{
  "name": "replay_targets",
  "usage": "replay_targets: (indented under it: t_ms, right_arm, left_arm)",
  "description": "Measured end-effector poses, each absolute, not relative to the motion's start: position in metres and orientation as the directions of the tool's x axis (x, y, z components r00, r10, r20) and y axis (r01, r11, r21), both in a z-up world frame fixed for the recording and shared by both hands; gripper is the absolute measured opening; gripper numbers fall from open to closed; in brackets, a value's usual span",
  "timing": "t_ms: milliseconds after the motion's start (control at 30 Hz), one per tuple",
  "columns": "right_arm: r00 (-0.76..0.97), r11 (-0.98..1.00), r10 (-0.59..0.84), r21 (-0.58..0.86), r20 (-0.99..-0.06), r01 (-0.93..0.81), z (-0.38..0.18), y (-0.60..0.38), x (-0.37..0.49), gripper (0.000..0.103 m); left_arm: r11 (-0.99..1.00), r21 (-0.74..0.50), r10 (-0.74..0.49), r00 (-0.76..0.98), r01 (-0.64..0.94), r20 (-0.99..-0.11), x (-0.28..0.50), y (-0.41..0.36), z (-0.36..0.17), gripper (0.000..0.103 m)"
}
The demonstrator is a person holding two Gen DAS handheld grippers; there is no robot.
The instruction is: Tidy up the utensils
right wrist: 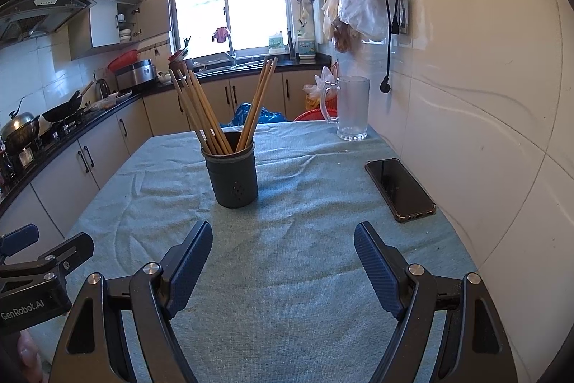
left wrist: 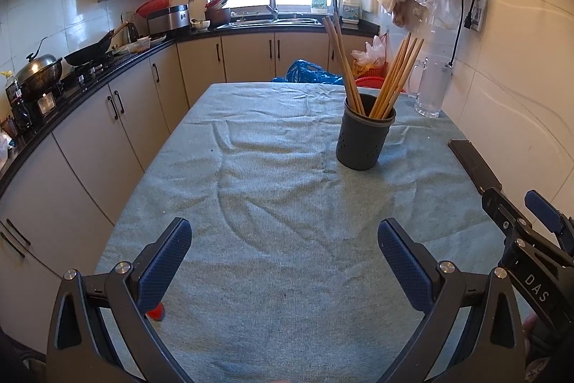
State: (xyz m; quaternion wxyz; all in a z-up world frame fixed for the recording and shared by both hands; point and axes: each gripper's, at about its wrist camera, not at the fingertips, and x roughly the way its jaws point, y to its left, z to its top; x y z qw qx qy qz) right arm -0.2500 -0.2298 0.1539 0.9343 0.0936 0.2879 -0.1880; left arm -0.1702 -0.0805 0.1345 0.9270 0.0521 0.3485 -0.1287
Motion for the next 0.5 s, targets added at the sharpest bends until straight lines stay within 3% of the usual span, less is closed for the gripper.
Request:
replay_targets:
  t_ms: [500]
  right_arm:
    - [0.75, 0.914, -0.292, 0.058, -0.593, 0.401, 0.1451, -0.2322, -0.2437, 0.085]
  left_arm:
    - [0.96, 0.001, -0.203, 0.701, 0.279, -0.684, -0.1652, -0.0818, 0.1246, 0.103]
